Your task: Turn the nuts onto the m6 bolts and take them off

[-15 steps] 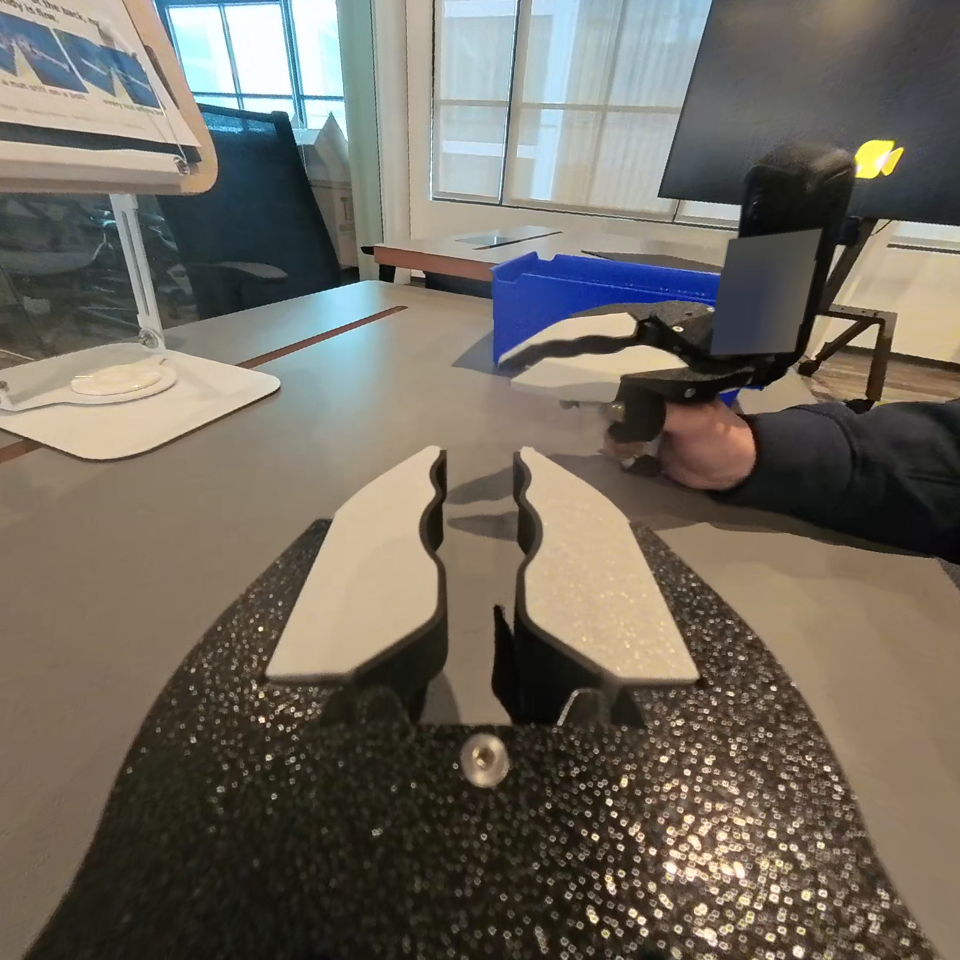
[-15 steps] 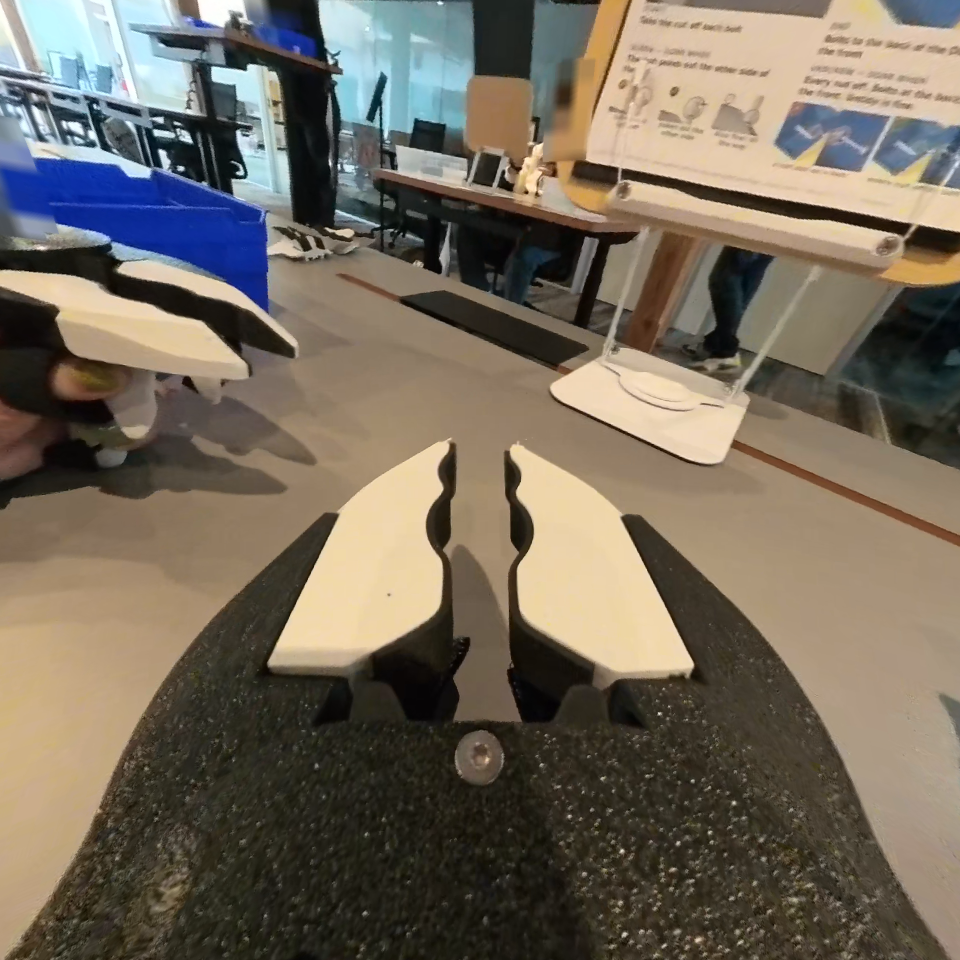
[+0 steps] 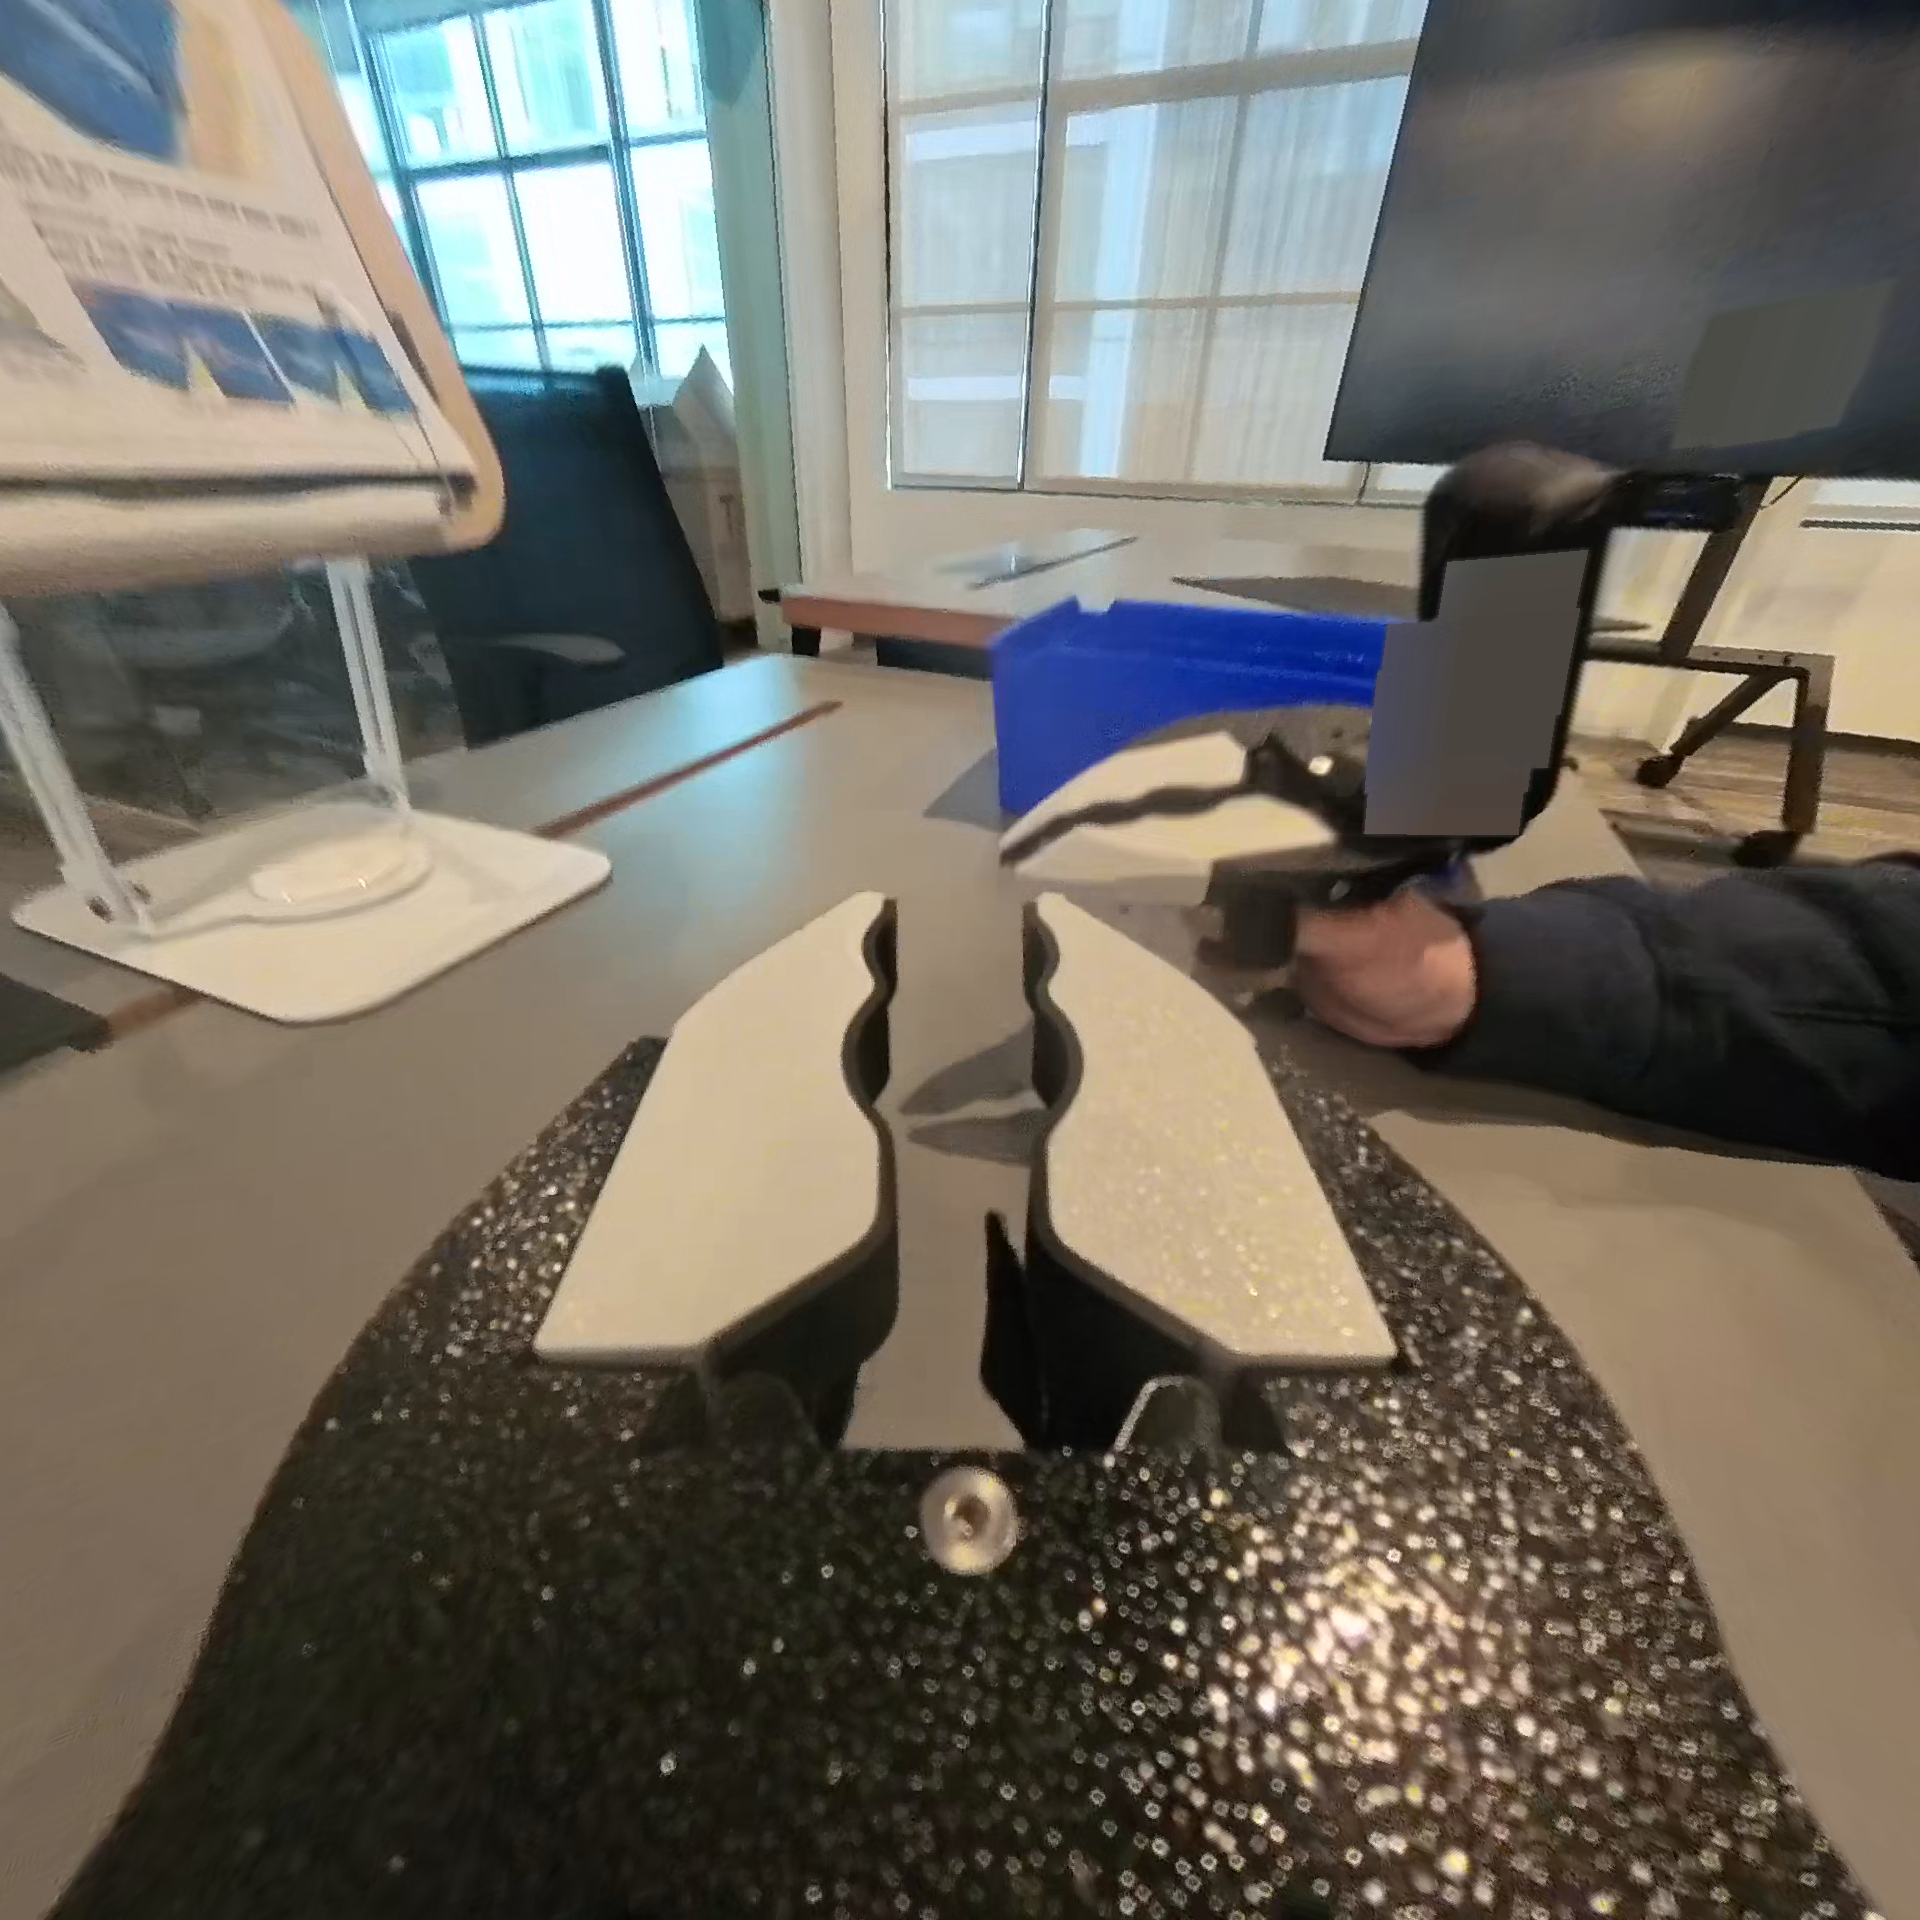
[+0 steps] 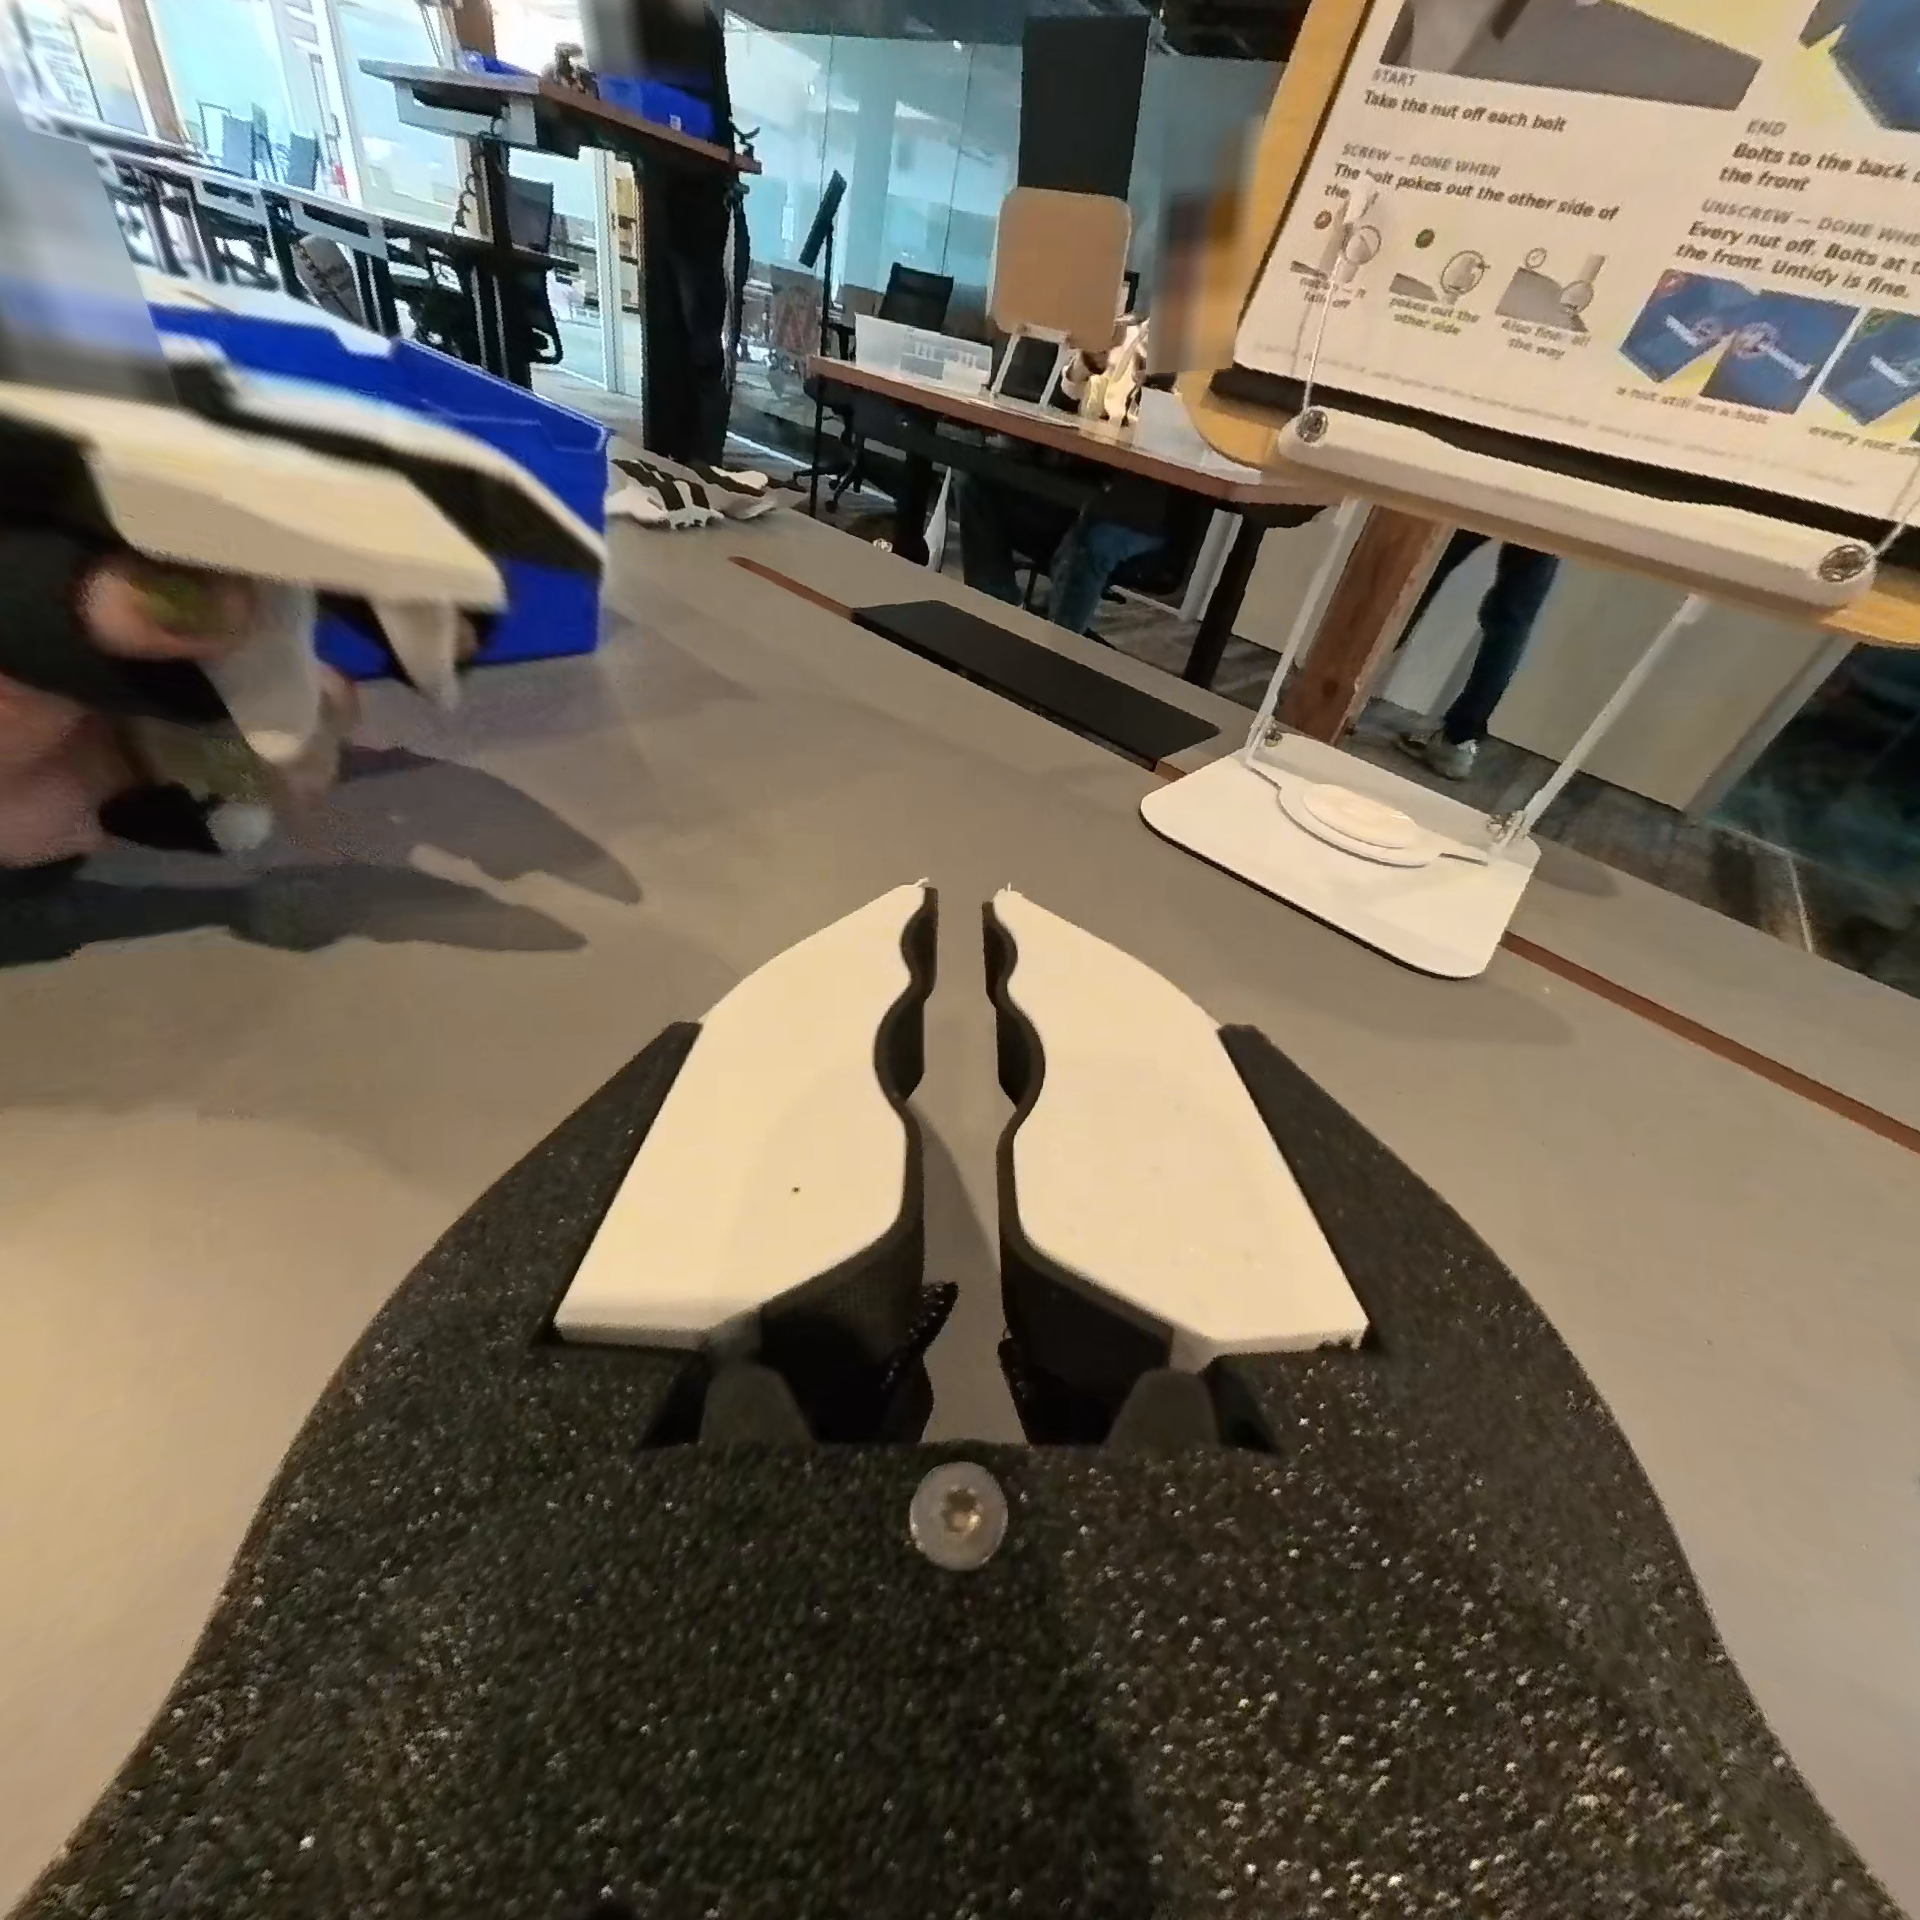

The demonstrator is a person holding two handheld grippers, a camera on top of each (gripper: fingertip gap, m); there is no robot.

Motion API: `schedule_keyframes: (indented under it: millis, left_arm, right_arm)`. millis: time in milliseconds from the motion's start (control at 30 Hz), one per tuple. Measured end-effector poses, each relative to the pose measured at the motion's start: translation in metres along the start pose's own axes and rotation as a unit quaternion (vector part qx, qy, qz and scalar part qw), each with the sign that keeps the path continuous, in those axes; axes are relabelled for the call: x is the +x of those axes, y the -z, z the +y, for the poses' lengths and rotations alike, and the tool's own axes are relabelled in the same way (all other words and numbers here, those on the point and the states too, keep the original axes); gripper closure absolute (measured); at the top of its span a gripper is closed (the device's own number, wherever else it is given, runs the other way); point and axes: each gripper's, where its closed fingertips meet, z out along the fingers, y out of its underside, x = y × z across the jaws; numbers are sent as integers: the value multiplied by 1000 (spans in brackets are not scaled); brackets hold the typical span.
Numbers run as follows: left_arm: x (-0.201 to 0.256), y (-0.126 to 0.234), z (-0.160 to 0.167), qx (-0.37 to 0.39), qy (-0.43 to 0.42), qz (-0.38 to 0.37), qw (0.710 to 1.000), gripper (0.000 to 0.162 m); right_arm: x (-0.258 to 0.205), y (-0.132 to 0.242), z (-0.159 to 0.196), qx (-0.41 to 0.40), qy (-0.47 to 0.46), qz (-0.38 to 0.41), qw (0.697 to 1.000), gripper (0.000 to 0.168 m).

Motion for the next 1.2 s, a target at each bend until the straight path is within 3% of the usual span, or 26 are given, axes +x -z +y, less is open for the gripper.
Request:
schedule_keyframes:
  millis: [133,233,467,667,800,933,1067,1200]
  left_arm:
    - [2,29,-54,46,-12,-56,997,144]
    - [-4,59,-76,55,8,-109,993,146]
    - [-70,150,-106,-34,11,-261,965,138]
    - [-141,201,-64,-190,67,-339,919,132]
    - [-161,211,-10,-296,212,-300,882,139]
    - [-175,219,33,-357,315,-291,830,125]
    - [-182,237,71,-436,370,-317,756,110]
    - [-184,250,90,-495,385,-332,704,115]
  right_arm:
    - [0,1,-2,6,1,-1,1000,160]
    - [0,1,-2,8,-1,-2,1000,161]
    - [-4,0,-3,10,-6,-14,1000,161]
    - [-7,0,-3,10,-2,-19,1000,162]
    - [-7,0,-4,11,1,-17,1000,162]
    - [-6,0,-4,12,1,-16,1000,162]
    - [-8,0,-5,13,4,-18,1000,162]
    - [-9,0,-6,15,9,-19,1000,162]
